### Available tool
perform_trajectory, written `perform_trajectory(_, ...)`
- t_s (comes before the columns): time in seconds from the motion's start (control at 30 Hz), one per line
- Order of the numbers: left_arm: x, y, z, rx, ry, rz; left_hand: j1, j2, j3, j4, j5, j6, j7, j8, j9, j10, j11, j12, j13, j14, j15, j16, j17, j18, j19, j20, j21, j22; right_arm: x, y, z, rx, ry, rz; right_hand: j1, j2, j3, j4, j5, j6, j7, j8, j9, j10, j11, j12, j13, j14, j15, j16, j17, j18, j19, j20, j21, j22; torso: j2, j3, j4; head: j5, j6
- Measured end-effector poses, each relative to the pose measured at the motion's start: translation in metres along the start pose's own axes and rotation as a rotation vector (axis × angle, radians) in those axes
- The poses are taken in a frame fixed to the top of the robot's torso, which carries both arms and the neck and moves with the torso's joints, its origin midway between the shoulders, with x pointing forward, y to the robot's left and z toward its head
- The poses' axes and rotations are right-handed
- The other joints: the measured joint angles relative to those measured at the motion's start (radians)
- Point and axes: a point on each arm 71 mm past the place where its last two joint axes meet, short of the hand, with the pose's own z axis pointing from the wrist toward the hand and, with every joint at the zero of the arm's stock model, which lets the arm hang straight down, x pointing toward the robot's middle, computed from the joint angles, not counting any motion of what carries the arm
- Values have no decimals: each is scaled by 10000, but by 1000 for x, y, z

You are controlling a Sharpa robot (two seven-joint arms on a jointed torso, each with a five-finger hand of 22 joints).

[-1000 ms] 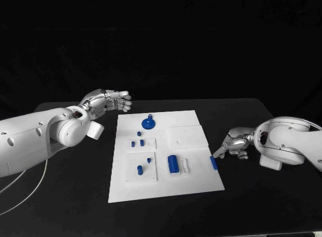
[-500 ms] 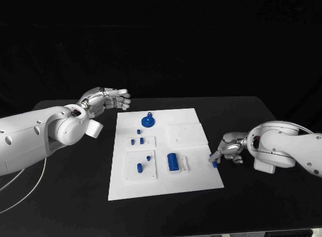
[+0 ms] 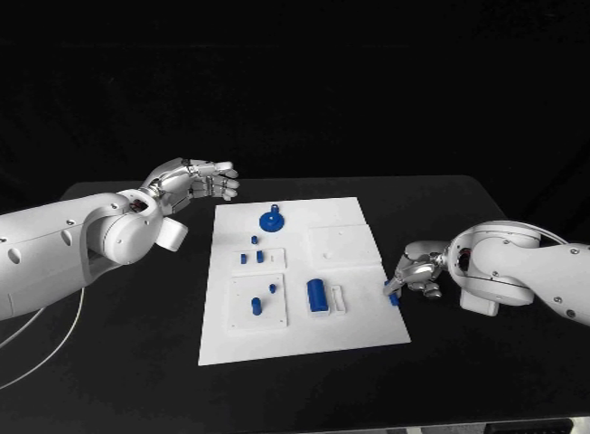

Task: Assemble the parts on the task board

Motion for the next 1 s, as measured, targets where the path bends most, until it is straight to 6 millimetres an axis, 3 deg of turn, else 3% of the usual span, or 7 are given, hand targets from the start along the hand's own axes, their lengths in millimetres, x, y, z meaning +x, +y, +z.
perform_trajectory(0.1, 0, 0, 0, -5, -2, 0, 0, 0, 0, 0, 0, 0, 0, 0, 0, 0, 0, 0, 0, 0, 0, 0, 0, 1, 0, 0, 0, 10, 0, 1, 0, -17, -17, -22, 539, 59, 596, 0, 0, 8, -7, 0, 27, 7, -5, 0, 0, 14, 13, 0, 0, 0, 0, 0, 0, 0, -1, 5, -2, 1, -10)
perform_trajectory(0.2, 0, 0, 0, -10, 0, 0, 0, 0, 0, 0, 0, 0, 0, 0, 0, 0, 0, 0, 0, 0, 0, 0, 0, 1, 0, 0, 0, 9, 0, 1, 1, -38, -25, -39, 812, -90, 1290, 155, -30, 93, 16, 0, 27, 72, -1, -2, 1, 17, 15, 0, 0, -1, 35, 72, 0, 19, -1, 6, -3, -10, -24)
perform_trajectory(0.4, 0, 0, 0, -21, 1, 5, 0, 0, 0, 0, 0, 0, 0, 0, 0, 0, 0, 0, 0, 0, 0, 0, 7, 0, 0, 0, 0, 9, 0, 1, 1, -85, -32, -38, 902, -123, 1864, 227, -70, 225, -37, 64, -4, 179, -38, -5, 1, 32, 30, 0, 0, 8, 18, 158, 75, 65, -1, 10, -9, -55, -35)
perform_trajectory(0.6, 0, 0, 0, -25, 12, 3, -52, 52, -27, -27, -56, 0, 0, 0, -11, 0, 0, 0, 0, 0, 0, -38, 9, 1, 0, 0, 0, 27, 0, -1, 1, -105, -37, 0, 758, -127, 1868, 520, -79, 324, -30, 68, -17, 182, -40, -7, 1, 33, 32, 1, -13, 97, 21, 229, 122, 77, -2, 10, -3, -63, -19)
perform_trajectory(0.77, -1, 0, 0, -32, -1, 8, -52, 52, -27, -27, -56, 0, 0, 0, -10, 0, 0, 0, 0, 0, 0, -38, 18, 0, 0, 0, -39, 28, -5, -13, 1, 97, -8, 443, 546, -258, 1790, 635, -78, 346, -47, 72, -41, 215, -73, -7, 1, 33, 32, 4, -13, 155, 21, 230, 121, 87, -6, 10, -3, 3, -3)
perform_trajectory(0.83, 0, 0, 0, -32, 12, 5, -52, 52, -27, -27, -56, 0, 0, 0, -10, 0, 0, 0, 0, 0, 0, -38, 18, 0, 0, 0, -39, 28, -12, -21, -1, 270, -62, 735, 466, -228, 1759, 688, -70, 346, -48, 63, -595, 214, -73, -7, 1, 41, 25, 5, -13, 159, 20, 230, 129, 86, -7, 9, -2, 40, 6)
perform_trajectory(1.0, 0, 0, 0, -30, 21, 4, -52, 52, -27, -27, -56, 0, 0, 0, -10, 0, 0, 0, 0, 0, 0, -38, 18, 0, 0, 0, -39, 27, -25, -20, -10, 245, -189, 1080, 365, -227, 1690, 697, -68, 374, -76, 100, -570, 214, -74, -7, 1, 67, -1, 5, -12, 165, 20, 231, 178, 96, -6, 0, 5, 95, 32)
